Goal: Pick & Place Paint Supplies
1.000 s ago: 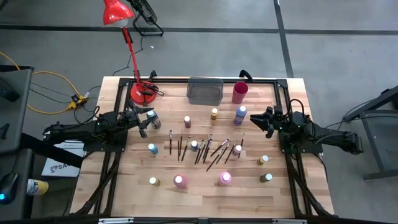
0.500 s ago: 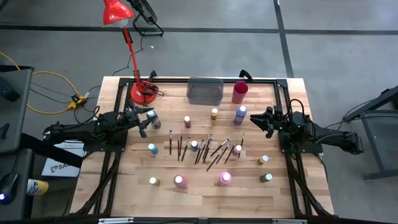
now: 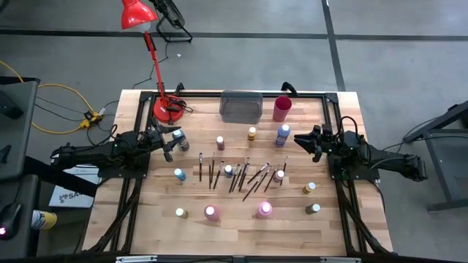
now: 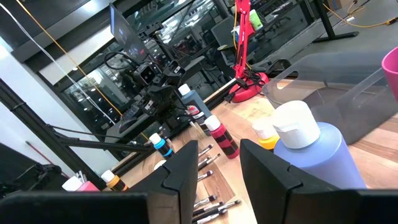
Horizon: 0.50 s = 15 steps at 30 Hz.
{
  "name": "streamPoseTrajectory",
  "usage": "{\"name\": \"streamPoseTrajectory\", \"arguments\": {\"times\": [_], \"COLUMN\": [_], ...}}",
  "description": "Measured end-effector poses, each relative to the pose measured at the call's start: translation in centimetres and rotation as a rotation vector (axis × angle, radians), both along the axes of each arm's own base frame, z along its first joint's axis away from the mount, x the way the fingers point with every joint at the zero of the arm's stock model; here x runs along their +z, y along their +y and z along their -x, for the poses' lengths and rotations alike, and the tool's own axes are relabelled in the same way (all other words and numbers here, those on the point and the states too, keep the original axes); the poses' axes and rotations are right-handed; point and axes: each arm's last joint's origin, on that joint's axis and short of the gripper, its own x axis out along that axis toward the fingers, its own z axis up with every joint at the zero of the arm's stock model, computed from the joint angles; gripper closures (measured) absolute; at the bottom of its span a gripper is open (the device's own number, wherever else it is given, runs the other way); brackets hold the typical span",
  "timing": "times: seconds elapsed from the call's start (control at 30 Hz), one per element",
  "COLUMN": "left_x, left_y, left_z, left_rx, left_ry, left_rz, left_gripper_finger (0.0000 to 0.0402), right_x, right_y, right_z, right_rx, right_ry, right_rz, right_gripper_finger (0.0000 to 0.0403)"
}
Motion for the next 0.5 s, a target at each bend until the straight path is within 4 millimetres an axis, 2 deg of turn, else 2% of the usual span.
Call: {"name": "streamPoseTrajectory", "arguments": {"times": [0.5], "left_x": [0.0], "left_y": [0.0], "left_z": [0.0], "left_rx": [0.0], "left_ry": [0.0], "left_rz": [0.0], "left_gripper_finger": [0.0231], "right_x": [0.0], "right_y": [0.0], "right_z": [0.0], "right_rx": [0.001], "right_ry": [-0.008], "right_rz": [-0.032], "right_gripper_finger": [0.0289]}}
